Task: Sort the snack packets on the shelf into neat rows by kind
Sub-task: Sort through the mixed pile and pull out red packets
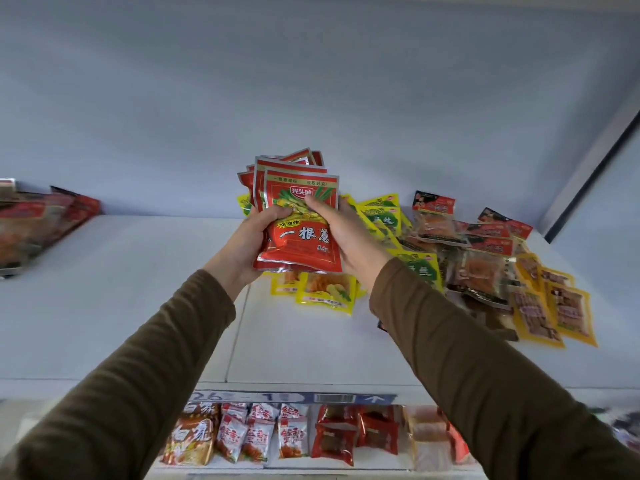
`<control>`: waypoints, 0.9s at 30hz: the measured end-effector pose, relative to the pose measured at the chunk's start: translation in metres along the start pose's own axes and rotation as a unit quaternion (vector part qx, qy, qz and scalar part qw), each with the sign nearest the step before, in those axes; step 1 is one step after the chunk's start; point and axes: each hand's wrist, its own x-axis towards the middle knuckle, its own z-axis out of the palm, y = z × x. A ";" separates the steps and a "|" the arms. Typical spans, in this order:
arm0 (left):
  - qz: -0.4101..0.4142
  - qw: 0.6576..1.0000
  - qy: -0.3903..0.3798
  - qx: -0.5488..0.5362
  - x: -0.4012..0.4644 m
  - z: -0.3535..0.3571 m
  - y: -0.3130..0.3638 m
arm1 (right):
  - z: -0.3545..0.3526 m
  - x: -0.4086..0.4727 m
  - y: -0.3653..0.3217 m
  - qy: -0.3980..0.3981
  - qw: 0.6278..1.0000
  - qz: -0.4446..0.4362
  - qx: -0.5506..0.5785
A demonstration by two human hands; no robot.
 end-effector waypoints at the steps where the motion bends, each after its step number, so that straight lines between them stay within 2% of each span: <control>1: 0.002 1.000 0.003 0.005 -0.001 -0.014 0.004 | 0.014 0.002 0.005 0.006 1.000 0.001 -0.002; 6: -0.020 0.999 0.024 0.033 -0.005 -0.090 0.029 | 0.087 0.012 0.033 0.048 0.999 0.005 0.000; 13: -0.080 0.992 0.015 0.100 -0.006 -0.170 0.054 | 0.156 0.028 0.060 0.053 0.999 0.006 0.004; 27: -0.068 0.994 0.056 0.060 0.004 -0.272 0.072 | 0.241 0.080 0.109 0.035 0.999 0.008 -0.033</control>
